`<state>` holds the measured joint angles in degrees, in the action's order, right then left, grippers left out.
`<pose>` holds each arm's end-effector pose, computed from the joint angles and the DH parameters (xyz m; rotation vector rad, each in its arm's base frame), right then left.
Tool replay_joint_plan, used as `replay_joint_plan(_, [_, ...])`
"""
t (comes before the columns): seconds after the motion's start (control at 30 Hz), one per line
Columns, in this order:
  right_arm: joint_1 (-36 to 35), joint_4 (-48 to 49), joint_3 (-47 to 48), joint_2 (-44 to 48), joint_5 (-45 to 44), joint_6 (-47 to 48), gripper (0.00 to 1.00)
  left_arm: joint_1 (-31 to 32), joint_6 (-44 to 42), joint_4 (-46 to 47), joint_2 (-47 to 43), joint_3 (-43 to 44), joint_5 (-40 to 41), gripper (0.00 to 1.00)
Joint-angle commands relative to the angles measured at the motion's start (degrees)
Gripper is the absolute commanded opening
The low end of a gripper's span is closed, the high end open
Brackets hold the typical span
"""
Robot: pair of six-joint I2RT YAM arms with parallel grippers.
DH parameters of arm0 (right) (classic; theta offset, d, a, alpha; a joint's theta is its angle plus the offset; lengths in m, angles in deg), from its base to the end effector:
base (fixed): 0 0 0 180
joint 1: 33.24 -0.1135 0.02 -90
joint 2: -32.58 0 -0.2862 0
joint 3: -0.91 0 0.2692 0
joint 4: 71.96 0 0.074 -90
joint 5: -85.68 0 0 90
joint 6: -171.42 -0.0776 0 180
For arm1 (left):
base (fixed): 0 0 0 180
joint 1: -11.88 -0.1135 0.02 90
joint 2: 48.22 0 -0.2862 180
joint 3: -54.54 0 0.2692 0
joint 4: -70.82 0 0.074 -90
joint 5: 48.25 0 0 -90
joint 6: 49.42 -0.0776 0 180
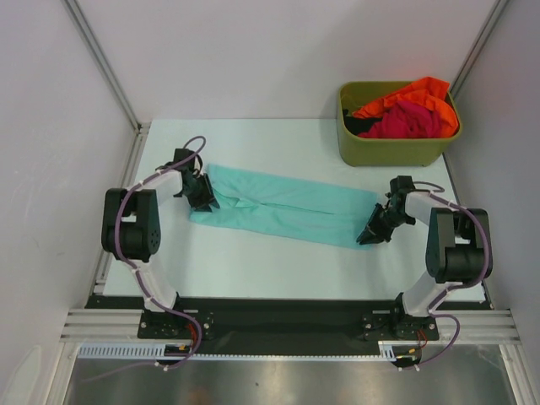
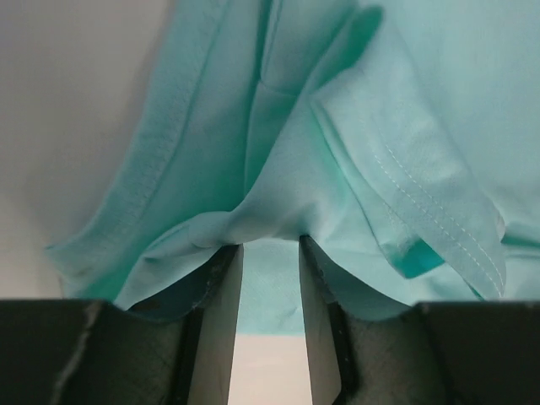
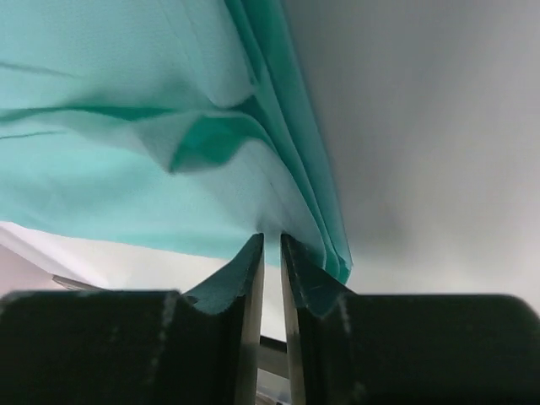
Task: Fold and stack the t-shirts
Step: Fold the tshirt
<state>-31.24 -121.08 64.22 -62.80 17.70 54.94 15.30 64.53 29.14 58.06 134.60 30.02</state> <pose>0.2981 0.0187 0.1113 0.6969 2.9297 0.6217 0.3965 -0.0395 0.1303 -0.4416 2.7524 -0.4069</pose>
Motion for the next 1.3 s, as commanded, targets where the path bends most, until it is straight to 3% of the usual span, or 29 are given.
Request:
replay_joint_plan(0.0, [1.1,-1.5,-4.7,2.2,-7.9,-2.2,0.19,-0.3,-1.7,1.1,0.0,3.3,1.8,0.38])
replay_joint_plan(0.23, [2.1,-5.7,-2.3,8.3,-8.8,-1.3,0.15,0.1,-2.7,-1.3,-3.6,4.3,2.0,0.43])
replay_joint_plan(0.27, [2.4,-5.4,-1.3,8.6,-7.5,-0.4,0.2,0.4,-2.5,-2.0,-4.3,4.3,1.2,0.44])
replay_joint_plan(0.3, [2.4,-5.0,1.2,9.6,-7.1,0.4,0.35,0.6,-1.9,-2.0,-5.9,4.2,0.7,0.46])
replay_joint_plan(0.4, [2.4,-3.9,5.6,8.6,-8.9,3.5,0.58,2.6,-0.6,-2.3,-7.6,3.9,-1.0,0.5])
replay_joint_plan(0.5, [2.5,-3.7,9.3,4.9,-8.9,6.2,0.61,4.7,1.5,-0.7,-8.8,2.5,-4.0,0.5])
replay_joint_plan(0.8, [2.5,-2.3,14.4,-3.7,-8.0,8.6,0.4,5.3,2.5,0.4,-7.9,0.9,-5.3,0.45])
replay_joint_plan(1.03, [2.4,-1.8,14.0,-4.4,-7.4,8.2,0.38,5.3,3.0,0.1,-6.9,1.5,-5.8,0.45])
replay_joint_plan(1.27, [2.4,-2.7,14.9,-5.4,-8.4,8.0,0.17,4.8,2.8,-0.7,-4.2,3.5,-5.1,0.45])
